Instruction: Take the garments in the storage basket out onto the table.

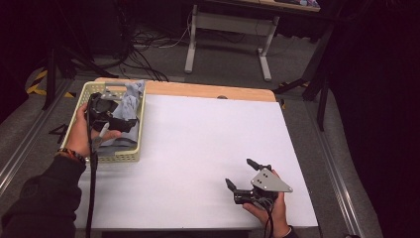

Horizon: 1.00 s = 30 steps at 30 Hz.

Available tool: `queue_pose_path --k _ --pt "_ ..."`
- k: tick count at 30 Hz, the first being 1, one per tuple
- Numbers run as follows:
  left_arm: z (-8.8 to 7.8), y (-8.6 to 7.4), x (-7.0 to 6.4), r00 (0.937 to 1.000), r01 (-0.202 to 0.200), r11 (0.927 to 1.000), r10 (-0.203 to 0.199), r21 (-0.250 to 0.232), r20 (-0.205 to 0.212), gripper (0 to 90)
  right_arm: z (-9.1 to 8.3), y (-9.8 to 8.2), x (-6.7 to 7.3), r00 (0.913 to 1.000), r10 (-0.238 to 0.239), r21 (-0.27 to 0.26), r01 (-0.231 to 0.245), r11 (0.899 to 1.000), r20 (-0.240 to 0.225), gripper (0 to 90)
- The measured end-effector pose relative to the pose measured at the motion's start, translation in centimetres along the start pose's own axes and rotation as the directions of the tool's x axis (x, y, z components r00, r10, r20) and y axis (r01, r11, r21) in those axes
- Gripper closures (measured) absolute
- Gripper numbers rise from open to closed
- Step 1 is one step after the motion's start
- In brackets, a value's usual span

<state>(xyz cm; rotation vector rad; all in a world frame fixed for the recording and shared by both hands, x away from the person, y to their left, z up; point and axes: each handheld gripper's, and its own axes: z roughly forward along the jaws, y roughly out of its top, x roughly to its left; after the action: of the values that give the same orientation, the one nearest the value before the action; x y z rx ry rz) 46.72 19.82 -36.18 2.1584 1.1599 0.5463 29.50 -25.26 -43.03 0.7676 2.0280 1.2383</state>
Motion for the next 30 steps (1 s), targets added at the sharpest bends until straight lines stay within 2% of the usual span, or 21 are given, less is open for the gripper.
queue_pose_path --k 2,3,5,6,7,8,9,11,12,13,14,15,17,18,20,22,25,26,28,29,30 --pt "1.4 0.4 0.8 0.9995 0.021 0.9976 -0.02 0.066 -0.026 8.0 0.2 -0.1 0.0 1.0 -0.001 0.016 0.001 1.0 -0.006 8.9" --pt "2.1 0.6 1.1 0.9985 0.021 0.9946 -0.016 0.102 -0.052 9.5 0.3 -0.2 0.0 0.9999 -0.008 0.024 0.008 1.0 -0.009 9.4" --pt "3.5 0.6 1.5 0.9984 0.051 0.9852 -0.046 0.164 -0.034 7.6 0.3 -0.1 0.3 0.9991 -0.04 0.04 0.041 0.998 -0.009 10.7" --pt "3.5 0.6 1.5 0.9984 0.051 0.9852 -0.046 0.164 -0.034 7.1 0.3 -0.1 0.3 0.9991 -0.04 0.04 0.041 0.998 -0.009 10.7" --pt "4.4 0.6 1.6 0.9988 0.04 0.9756 -0.032 0.216 -0.037 7.1 0.3 -0.1 0.4 0.9983 -0.058 0.045 0.058 0.997 -0.002 10.8" --pt "5.7 0.5 1.7 0.9977 0.026 0.9554 -0.006 0.294 -0.067 8.7 0.3 0.0 0.6 0.997 -0.077 0.048 0.077 0.996 0.003 11.2" --pt "6.3 0.3 1.8 0.9972 0.039 0.9495 -0.017 0.311 -0.072 8.7 0.4 0.0 0.6 0.9968 -0.08 0.048 0.08 0.996 0.004 11.2" --pt "7.1 -0.1 2.3 0.9943 0.092 0.9464 -0.07 0.31 -0.08 5.1 0.4 -0.1 0.6 0.9967 -0.081 0.054 0.081 0.995 0.003 11.2" --pt "7.1 -0.1 2.3 0.9943 0.092 0.9464 -0.07 0.31 -0.08 5.5 0.4 -0.1 0.6 0.9967 -0.081 0.054 0.081 0.995 0.003 11.2" --pt "7.5 -0.4 2.5 0.9924 0.119 0.943 -0.103 0.311 -0.068 5.5 0.4 -0.2 0.5 0.9967 -0.081 0.056 0.081 0.995 0.007 11.2" --pt "7.9 -0.6 2.6 0.9899 0.141 0.9363 -0.129 0.322 -0.058 5.8 0.4 -0.2 0.5 0.9967 -0.081 0.056 0.08 0.995 0.01 11.2" --pt "8.3 -0.8 2.7 0.9877 0.156 0.9328 -0.145 0.325 -0.058 5.7 0.4 -0.2 0.4 0.9968 -0.079 0.055 0.078 0.995 0.01 11.1" --pt "8.8 -1.2 3.0 0.9856 0.169 0.9241 -0.157 0.343 -0.063 6.4 0.5 -0.3 0.4 0.997 -0.077 0.057 0.076 0.995 0.009 11.2" --pt "8.9 -1.3 3.2 0.9823 0.187 0.919 -0.175 0.347 -0.066 6.6 0.6 -0.4 0.4 0.9969 -0.079 0.063 0.078 0.995 0.006 11.1" --pt "9.1 -1.5 3.6 0.979 0.203 0.9124 -0.195 0.355 -0.06 8.5 0.8 -0.6 0.4 0.9962 -0.087 0.077 0.086 0.993 0.001 11.2" --pt "9.1 -1.5 3.7 0.981 0.193 0.9112 -0.188 0.364 -0.049 13.4 0.9 -0.7 0.5 0.996 -0.089 0.086 0.089 0.992 -0.006 11.3" --pt "8.8 -1.5 3.8 0.9839 0.178 0.9151 -0.172 0.362 -0.05 30.1 1.1 -0.7 0.6 0.9952 -0.097 0.092 0.098 0.991 -0.015 11.9" --pt "8.7 -1.5 3.7 0.985 0.171 0.9172 -0.166 0.36 -0.045 30.1 1.1 -0.7 0.6 0.9952 -0.097 0.092 0.098 0.991 -0.015 11.9" --pt "8.5 -1.5 3.6 0.9886 0.149 0.9242 -0.147 0.351 -0.035 43.4 1.1 -0.7 0.7 0.9943 -0.105 0.095 0.106 0.99 -0.02 12.1" --pt "8.4 -1.4 3.2 0.994 0.109 0.9311 -0.107 0.348 -0.024 54.2 1.2 -0.7 1.0 0.9938 -0.108 0.098 0.11 0.989 -0.027 12.6" --pt "8.4 -1.4 2.9 0.9954 0.096 0.9322 -0.091 0.349 -0.03 55.8 1.2 -0.7 1.1 0.993 -0.114 0.098 0.117 0.988 -0.031 12.6"
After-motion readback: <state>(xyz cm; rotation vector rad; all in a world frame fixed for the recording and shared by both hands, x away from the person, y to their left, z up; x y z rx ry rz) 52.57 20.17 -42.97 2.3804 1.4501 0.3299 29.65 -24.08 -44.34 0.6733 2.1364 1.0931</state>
